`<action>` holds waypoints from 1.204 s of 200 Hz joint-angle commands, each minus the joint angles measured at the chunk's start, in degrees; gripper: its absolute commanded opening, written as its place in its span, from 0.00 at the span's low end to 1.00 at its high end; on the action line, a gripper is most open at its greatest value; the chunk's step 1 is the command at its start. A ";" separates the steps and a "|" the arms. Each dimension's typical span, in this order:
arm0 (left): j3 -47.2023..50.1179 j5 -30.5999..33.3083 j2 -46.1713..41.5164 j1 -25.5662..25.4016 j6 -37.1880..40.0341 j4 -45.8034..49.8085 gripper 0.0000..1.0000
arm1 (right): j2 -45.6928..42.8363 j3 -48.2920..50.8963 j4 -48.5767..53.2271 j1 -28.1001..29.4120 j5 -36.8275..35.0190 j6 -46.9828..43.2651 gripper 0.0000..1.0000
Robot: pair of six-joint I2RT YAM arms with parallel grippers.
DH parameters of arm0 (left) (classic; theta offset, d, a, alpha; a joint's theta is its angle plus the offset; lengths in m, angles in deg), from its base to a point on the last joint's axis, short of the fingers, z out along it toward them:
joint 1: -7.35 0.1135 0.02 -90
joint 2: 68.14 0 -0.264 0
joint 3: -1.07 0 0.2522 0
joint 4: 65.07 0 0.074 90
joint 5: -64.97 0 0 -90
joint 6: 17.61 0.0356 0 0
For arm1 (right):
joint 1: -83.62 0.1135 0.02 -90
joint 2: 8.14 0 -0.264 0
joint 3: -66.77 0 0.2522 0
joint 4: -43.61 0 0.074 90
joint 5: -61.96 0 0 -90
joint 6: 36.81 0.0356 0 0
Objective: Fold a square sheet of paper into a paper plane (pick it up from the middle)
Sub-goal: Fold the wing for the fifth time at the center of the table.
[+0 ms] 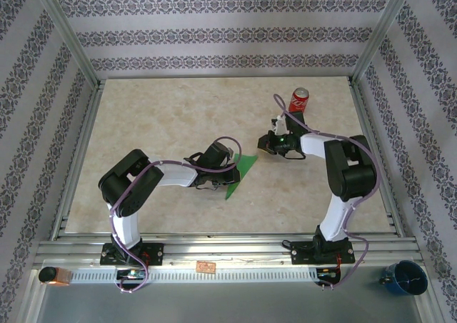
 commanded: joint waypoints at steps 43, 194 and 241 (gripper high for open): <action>0.73 -0.32 0.55 0.38 0.15 8.32 0.00 | -1.02 6.90 -6.36 6.53 2.59 3.72 0.10; -6.67 -7.97 -0.44 0.11 -0.76 4.40 0.03 | 4.69 7.22 -1.45 4.56 -3.12 0.90 0.03; -3.08 -6.19 1.73 -0.18 -1.61 4.75 0.03 | 4.73 7.23 -0.10 4.55 -3.92 -0.13 0.03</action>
